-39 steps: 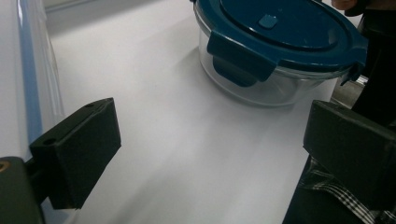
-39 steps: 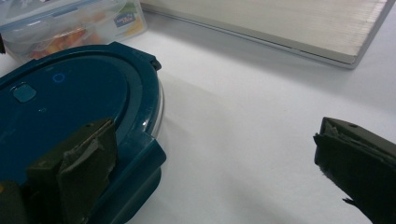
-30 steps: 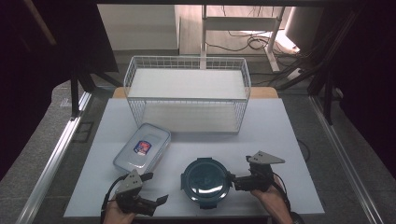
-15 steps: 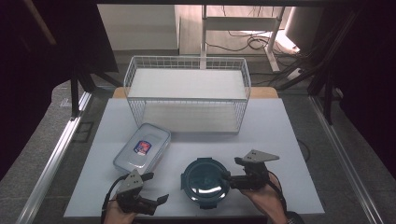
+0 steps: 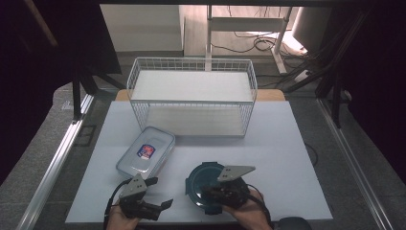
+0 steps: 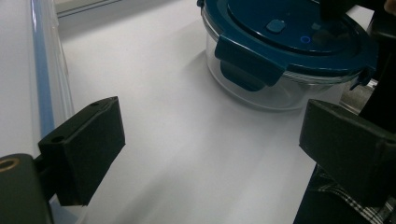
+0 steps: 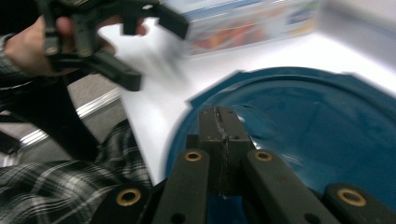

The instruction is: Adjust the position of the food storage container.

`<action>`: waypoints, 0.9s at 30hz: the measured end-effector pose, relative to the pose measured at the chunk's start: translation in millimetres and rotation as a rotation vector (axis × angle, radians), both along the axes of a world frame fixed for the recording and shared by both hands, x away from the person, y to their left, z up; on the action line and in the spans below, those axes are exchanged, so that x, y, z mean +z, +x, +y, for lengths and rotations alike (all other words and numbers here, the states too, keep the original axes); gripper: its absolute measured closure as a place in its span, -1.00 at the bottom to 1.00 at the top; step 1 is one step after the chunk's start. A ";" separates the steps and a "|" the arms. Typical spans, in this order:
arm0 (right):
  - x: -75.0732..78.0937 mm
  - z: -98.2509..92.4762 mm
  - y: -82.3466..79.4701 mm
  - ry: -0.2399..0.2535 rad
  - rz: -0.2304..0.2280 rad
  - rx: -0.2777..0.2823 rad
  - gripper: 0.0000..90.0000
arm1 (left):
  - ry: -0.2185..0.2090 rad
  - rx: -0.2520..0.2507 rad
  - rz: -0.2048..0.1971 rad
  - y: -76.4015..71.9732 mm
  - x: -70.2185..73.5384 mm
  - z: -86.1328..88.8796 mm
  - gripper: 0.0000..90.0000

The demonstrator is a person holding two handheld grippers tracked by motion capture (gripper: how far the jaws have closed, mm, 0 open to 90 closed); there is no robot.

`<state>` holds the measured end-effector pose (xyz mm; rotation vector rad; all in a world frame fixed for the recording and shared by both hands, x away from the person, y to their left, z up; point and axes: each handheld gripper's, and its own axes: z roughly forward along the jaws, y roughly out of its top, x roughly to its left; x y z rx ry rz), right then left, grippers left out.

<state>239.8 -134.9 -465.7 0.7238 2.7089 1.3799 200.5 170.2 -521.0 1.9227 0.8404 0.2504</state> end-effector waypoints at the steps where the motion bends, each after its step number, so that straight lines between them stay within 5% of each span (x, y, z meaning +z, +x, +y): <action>1: -1.5 6.2 -2.1 -0.004 0.009 0.021 0.99 | 0.000 0.000 0.000 0.0 0.0 0.0 -0.86; 7: -10.3 32.7 -12.6 -0.036 0.025 0.080 0.99 | -0.011 -0.003 -0.014 -1.1 1.9 3.1 -0.88; 11: -18.1 48.4 -20.8 -0.105 -0.008 0.080 0.99 | -0.033 -0.002 -0.009 -0.6 2.5 6.3 -0.89; 23: -14.4 43.8 -16.7 -0.148 -0.005 0.054 1.00 | -0.023 -0.020 -0.012 -2.6 2.3 2.8 -0.89; 27: -13.8 30.7 -4.4 -0.155 -0.020 -0.006 1.00 | -0.003 -0.032 -0.026 -4.5 3.0 -0.8 -0.89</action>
